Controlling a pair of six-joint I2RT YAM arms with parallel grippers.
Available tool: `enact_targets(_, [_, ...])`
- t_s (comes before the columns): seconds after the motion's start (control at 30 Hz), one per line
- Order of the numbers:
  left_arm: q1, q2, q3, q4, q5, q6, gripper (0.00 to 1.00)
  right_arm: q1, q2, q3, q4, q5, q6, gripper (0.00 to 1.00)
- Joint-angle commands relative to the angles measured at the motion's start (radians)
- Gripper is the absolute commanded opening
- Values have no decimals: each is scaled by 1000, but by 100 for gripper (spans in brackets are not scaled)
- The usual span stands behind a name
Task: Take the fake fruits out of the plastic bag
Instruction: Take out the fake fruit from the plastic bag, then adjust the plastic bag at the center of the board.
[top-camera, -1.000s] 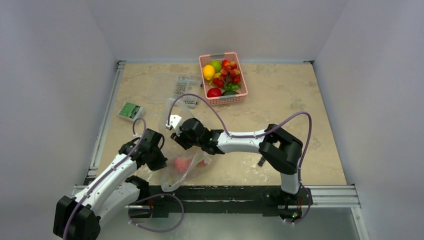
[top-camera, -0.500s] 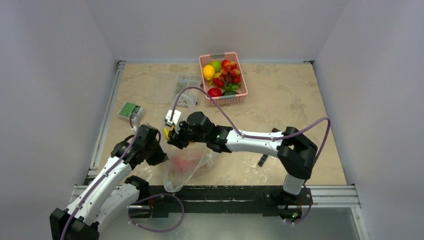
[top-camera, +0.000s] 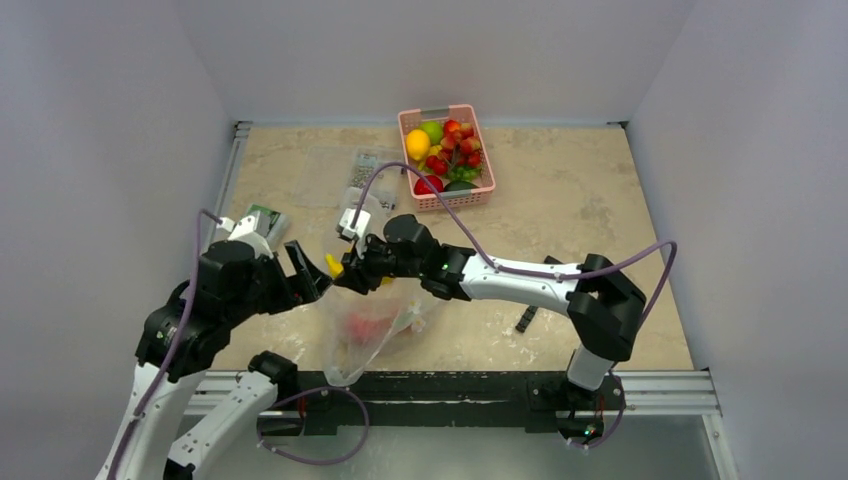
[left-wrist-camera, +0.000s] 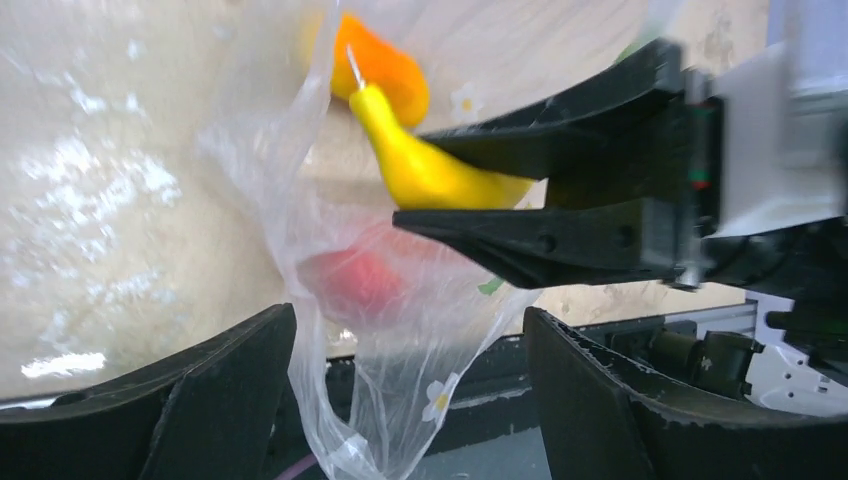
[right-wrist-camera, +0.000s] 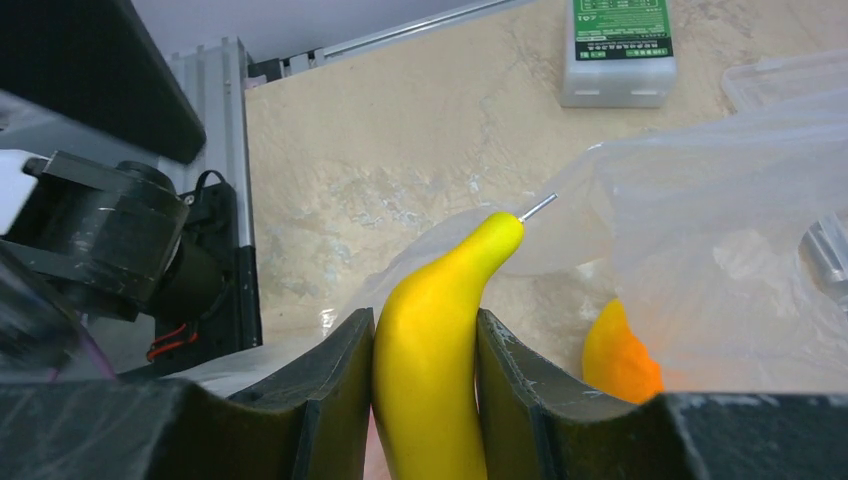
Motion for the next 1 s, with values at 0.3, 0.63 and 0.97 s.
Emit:
enact_targets(0.3, [18, 450, 288, 158, -84, 629, 94, -19, -114, -50, -15, -207, -34, 0])
enact_targets(0.63, [90, 701, 333, 312, 26, 673, 87, -21, -114, -48, -48, -287, -82, 0])
enact_targets(0.97, [116, 464, 31, 620, -72, 663, 0, -21, -69, -20, 174, -500, 155, 0])
